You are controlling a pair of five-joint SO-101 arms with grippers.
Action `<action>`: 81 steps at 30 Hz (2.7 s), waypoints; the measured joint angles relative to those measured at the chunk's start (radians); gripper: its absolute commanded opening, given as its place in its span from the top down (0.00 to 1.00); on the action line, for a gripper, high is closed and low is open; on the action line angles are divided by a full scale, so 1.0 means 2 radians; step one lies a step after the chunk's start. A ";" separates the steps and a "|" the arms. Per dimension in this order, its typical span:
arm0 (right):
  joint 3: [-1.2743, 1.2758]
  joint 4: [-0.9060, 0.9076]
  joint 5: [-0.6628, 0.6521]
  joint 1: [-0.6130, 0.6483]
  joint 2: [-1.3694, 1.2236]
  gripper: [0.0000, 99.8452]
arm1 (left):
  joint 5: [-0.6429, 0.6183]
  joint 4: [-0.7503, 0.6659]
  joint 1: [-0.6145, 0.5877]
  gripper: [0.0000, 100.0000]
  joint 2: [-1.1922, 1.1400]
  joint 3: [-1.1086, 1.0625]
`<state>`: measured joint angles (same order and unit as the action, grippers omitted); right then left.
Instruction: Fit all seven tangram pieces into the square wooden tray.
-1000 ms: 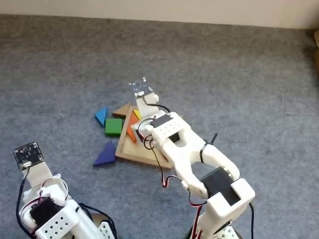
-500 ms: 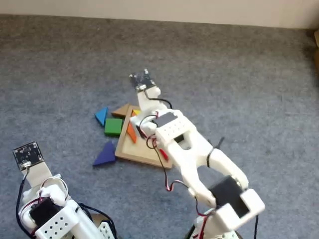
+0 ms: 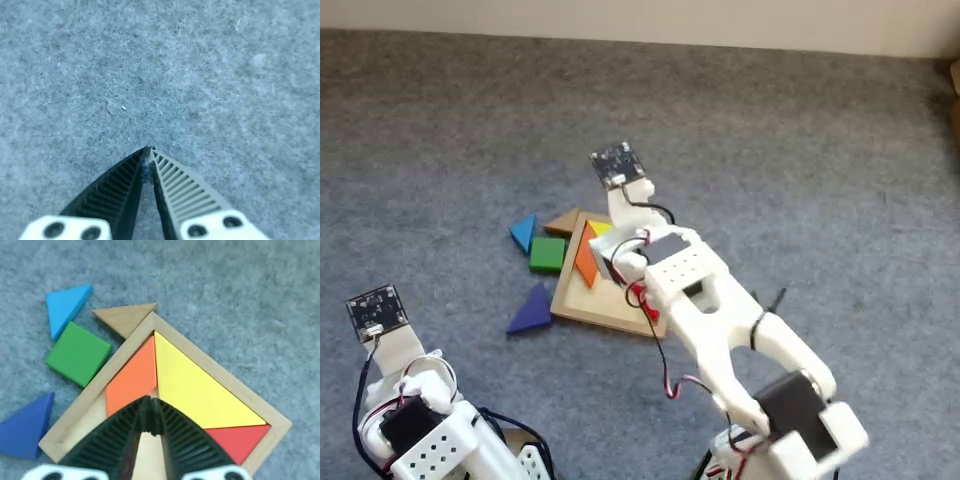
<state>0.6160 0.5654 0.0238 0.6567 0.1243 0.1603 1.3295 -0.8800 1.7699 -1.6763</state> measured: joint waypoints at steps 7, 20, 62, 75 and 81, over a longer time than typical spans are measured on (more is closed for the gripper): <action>0.077 0.000 0.000 -0.008 0.133 0.99 | 0.000 0.000 0.000 0.99 0.000 0.000; 0.147 0.000 0.000 -0.077 0.354 0.99 | 0.000 0.000 0.000 0.99 0.000 0.000; 0.529 0.037 0.000 -0.259 0.847 0.99 | 0.000 0.000 0.000 0.99 0.000 0.000; 0.529 0.219 0.000 -0.268 0.847 0.99 | 0.000 0.000 0.000 0.99 0.000 0.000; 0.529 0.321 0.000 -0.268 0.847 0.99 | 0.000 0.000 0.000 0.99 0.000 0.000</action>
<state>1.6732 1.2083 0.0238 0.1212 1.8182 0.1603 1.3295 -0.8800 1.7699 -1.6763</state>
